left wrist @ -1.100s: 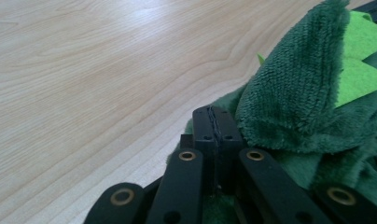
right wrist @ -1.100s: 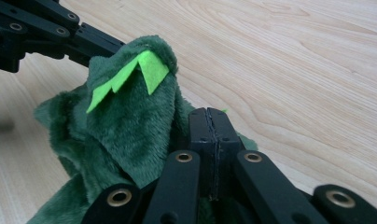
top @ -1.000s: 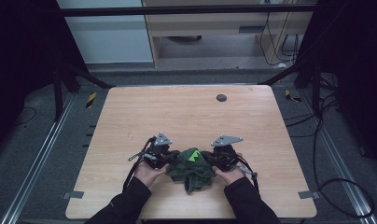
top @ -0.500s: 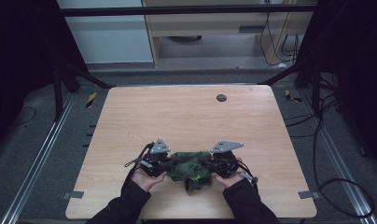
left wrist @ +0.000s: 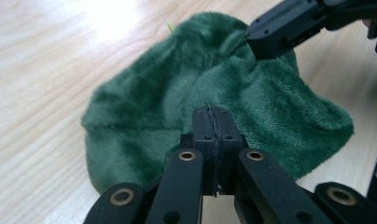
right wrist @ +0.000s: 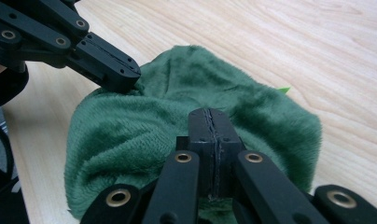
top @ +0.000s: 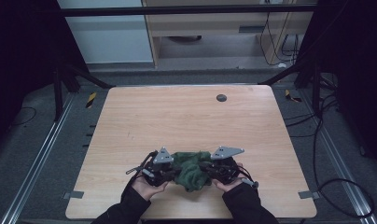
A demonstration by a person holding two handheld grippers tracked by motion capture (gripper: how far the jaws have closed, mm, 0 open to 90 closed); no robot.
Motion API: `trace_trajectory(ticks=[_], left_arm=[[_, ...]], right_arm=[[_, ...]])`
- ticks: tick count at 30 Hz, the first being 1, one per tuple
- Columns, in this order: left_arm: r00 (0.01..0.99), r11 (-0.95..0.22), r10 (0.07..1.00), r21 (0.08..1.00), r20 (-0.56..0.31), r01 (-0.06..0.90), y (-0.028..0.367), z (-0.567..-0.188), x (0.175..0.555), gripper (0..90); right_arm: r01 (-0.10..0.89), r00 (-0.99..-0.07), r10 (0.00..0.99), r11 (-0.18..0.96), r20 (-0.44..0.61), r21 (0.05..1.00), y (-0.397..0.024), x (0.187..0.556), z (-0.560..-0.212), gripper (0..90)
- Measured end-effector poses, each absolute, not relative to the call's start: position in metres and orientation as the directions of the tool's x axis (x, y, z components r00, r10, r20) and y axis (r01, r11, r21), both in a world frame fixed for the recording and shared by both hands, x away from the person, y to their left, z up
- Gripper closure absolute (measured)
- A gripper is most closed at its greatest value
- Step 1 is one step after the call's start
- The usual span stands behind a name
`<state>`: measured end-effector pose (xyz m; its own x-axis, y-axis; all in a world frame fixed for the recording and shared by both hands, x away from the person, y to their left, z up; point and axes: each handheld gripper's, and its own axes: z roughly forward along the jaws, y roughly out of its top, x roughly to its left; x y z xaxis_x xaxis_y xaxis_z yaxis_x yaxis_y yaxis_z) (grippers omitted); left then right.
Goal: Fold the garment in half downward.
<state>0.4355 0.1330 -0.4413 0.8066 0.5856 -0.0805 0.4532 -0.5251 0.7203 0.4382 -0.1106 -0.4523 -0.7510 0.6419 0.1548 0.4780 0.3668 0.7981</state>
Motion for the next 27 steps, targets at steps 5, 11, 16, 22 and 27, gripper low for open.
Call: trace_trajectory(ticks=[5, 11, 16, 22, 27], left_arm=[[0.809, -0.534, 0.582, 0.712, -0.082, 0.456, 0.134, -0.445, 0.430, 89.6], [0.815, -0.551, 0.574, 0.697, -0.082, 0.459, 0.133, -0.451, 0.425, 89.6], [0.815, -0.566, 0.573, 0.681, -0.079, 0.464, 0.131, -0.456, 0.422, 89.6], [0.811, -0.577, 0.581, 0.665, -0.073, 0.474, 0.130, -0.462, 0.422, 89.6], [0.810, -0.580, 0.582, 0.660, -0.075, 0.478, 0.128, -0.466, 0.421, 89.6]], right_arm=[[0.481, -0.753, 0.638, 0.369, 0.159, 0.795, -0.111, 0.435, -0.454, 89.3], [0.492, -0.752, 0.636, 0.372, 0.170, 0.787, -0.111, 0.431, -0.458, 89.2], [0.499, -0.752, 0.637, 0.377, 0.172, 0.780, -0.111, 0.427, -0.461, 89.0], [0.507, -0.747, 0.641, 0.380, 0.175, 0.773, -0.112, 0.425, -0.466, 89.0], [0.512, -0.746, 0.644, 0.391, 0.170, 0.765, -0.111, 0.425, -0.471, 89.0]])
